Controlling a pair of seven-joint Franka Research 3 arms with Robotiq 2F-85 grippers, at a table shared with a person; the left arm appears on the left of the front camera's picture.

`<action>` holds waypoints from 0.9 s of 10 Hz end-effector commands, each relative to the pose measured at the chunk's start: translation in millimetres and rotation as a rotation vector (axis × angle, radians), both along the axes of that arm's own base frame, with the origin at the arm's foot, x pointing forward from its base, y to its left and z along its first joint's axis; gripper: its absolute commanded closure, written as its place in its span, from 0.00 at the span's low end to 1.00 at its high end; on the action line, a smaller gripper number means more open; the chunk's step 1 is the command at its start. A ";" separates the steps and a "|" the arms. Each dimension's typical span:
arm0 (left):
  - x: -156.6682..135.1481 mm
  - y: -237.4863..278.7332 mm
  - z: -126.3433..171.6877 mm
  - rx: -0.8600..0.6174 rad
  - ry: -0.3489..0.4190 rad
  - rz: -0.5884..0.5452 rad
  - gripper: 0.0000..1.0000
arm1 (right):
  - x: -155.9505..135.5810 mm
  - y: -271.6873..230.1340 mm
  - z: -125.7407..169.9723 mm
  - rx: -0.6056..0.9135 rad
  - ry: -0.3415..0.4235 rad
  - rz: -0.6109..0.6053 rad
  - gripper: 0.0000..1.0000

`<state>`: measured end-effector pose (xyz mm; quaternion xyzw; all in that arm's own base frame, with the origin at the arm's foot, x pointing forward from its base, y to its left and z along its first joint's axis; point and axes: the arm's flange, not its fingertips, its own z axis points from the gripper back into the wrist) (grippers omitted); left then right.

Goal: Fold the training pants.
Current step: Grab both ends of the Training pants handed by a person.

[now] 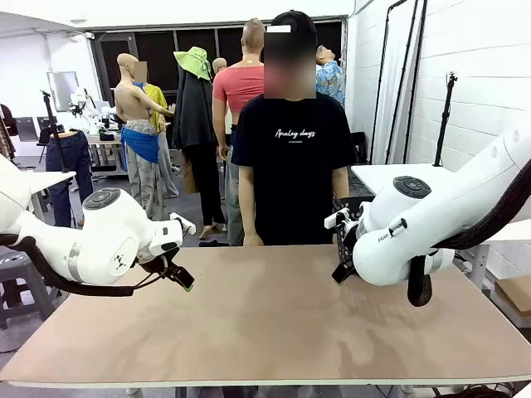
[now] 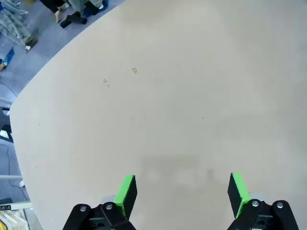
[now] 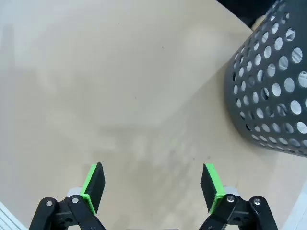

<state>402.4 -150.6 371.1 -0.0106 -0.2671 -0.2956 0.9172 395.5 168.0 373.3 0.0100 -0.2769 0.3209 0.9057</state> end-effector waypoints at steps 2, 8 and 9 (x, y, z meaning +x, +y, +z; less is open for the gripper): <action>0.0 0.0 0.1 0.000 0.000 0.000 0.00 | 0.0 0.0 0.0 0.000 0.000 0.000 0.00; 0.0 0.0 0.1 0.000 0.000 0.000 0.00 | 0.0 0.0 0.0 0.000 0.000 0.000 0.00; 0.0 0.0 0.1 0.000 0.000 0.000 0.00 | 0.0 0.0 0.0 0.000 0.000 0.000 0.00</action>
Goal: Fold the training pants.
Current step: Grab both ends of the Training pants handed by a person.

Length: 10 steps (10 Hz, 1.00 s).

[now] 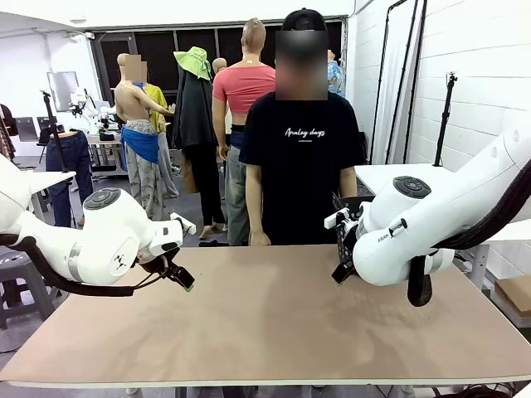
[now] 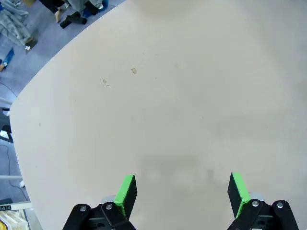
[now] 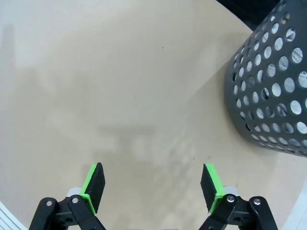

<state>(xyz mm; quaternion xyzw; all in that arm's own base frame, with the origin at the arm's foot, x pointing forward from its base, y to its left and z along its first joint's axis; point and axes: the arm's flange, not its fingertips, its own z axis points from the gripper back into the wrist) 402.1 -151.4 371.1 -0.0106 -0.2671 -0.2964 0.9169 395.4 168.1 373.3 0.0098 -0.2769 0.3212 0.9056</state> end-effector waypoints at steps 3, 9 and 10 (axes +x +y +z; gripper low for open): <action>0.3 0.8 0.1 -0.001 0.000 0.002 0.00 | 0.0 -0.1 0.0 0.001 0.000 0.000 0.00; -8.0 -6.4 25.1 0.007 -0.024 -0.007 0.00 | -7.5 2.5 24.1 0.023 0.021 -0.014 0.00; -11.8 -8.0 38.3 0.013 -0.019 0.000 0.00 | -12.6 4.3 38.0 0.043 0.042 -0.007 0.00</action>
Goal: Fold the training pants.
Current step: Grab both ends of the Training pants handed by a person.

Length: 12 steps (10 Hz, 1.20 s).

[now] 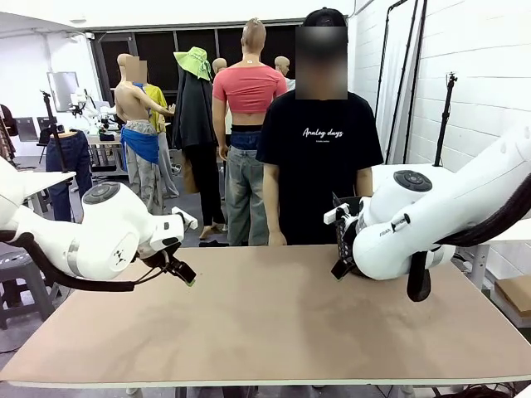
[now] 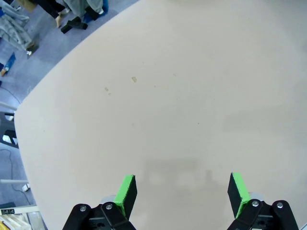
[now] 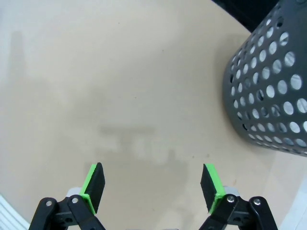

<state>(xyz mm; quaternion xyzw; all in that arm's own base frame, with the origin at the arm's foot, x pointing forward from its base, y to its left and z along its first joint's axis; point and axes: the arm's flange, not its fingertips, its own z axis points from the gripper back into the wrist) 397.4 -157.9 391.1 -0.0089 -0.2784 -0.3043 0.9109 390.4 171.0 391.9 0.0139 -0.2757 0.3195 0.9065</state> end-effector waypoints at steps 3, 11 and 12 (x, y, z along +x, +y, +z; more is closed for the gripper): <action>-29.7 -7.3 66.4 -0.005 0.012 0.031 0.00 | -36.3 8.1 63.6 0.020 0.056 0.044 0.00; -62.4 -9.7 155.2 -0.042 -0.049 0.075 0.00 | -75.5 12.1 152.7 0.049 -0.042 0.051 0.00; -65.1 -7.0 159.2 -0.022 -0.057 0.064 0.00 | -75.0 12.3 159.4 0.050 -0.060 0.044 0.00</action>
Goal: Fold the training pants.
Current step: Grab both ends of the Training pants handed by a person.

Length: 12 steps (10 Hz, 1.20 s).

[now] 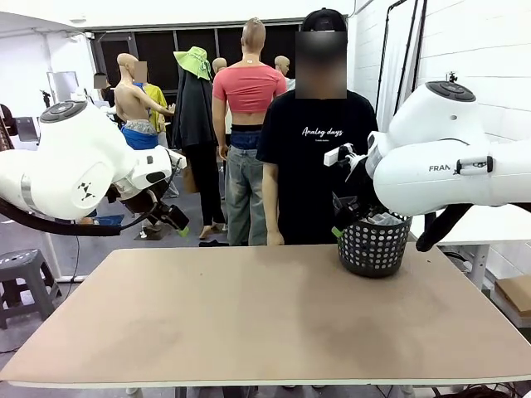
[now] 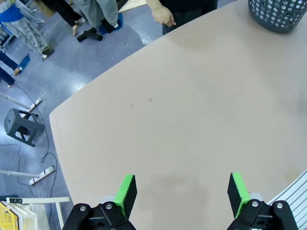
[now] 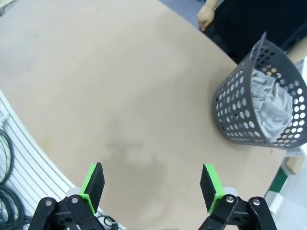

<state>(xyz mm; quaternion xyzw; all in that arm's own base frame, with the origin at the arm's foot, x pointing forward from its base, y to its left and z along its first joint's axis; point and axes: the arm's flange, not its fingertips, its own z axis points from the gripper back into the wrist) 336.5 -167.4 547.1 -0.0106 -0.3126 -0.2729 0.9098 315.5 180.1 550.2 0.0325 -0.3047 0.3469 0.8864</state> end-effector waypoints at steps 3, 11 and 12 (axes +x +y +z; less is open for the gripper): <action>-10.7 8.3 13.8 0.059 -0.010 0.009 0.00 | 2.8 2.1 17.8 -0.007 -0.034 -0.056 0.00; -12.2 5.8 16.8 0.056 -0.005 0.007 0.00 | 5.6 -3.1 19.6 -0.005 -0.032 -0.039 0.00; -12.2 5.8 16.8 0.056 -0.005 0.007 0.00 | 5.6 -3.1 19.6 -0.005 -0.032 -0.039 0.00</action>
